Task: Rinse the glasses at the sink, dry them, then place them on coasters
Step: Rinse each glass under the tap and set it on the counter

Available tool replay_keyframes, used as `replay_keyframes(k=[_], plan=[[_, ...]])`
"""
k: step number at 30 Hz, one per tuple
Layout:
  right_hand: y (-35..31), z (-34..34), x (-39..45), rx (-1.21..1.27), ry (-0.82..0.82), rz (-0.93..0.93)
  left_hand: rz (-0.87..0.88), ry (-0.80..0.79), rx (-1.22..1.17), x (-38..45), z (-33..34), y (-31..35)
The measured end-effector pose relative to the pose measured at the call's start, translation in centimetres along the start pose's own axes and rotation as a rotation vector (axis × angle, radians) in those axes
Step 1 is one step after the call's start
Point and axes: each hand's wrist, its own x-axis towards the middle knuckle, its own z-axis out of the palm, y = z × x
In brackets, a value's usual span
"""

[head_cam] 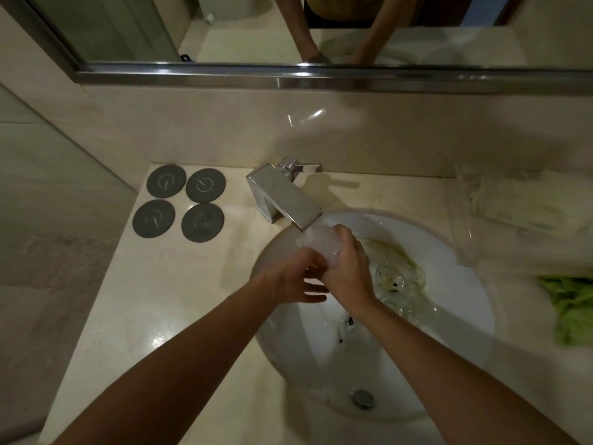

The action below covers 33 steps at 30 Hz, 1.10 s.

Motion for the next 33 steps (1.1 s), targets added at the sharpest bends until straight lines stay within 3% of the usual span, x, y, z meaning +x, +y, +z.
replay_keyframes(k=[6,16,19,23,25,28,32,33], plan=[[0.5,-0.6,0.0,0.06,-0.139,-0.005,0.199,0.126,0.367,0.6,-1.4,0.9],[0.5,-1.5,0.7,0.094,-0.223,-0.057,0.238,0.19,0.742,-0.6,-1.2,3.3],[0.2,-1.1,0.5,-0.002,-0.152,-0.072,0.215,0.124,0.57,-0.3,-1.5,2.4],[0.2,-0.4,0.0,-0.158,0.031,-0.072,0.007,-0.005,-0.073,-0.3,0.2,0.9],[0.2,0.0,0.0,-0.216,0.067,-0.074,-0.004,-0.03,-0.212,0.0,0.6,0.5],[0.6,0.2,0.0,-0.236,0.098,-0.074,0.214,0.075,0.101,0.8,-0.6,0.0],[0.7,0.2,-0.2,-0.267,0.031,-0.111,0.742,0.526,1.045,1.4,-2.6,0.6],[0.6,0.2,-0.2,-0.25,0.02,-0.105,0.815,0.579,1.15,1.3,-2.6,0.7]])
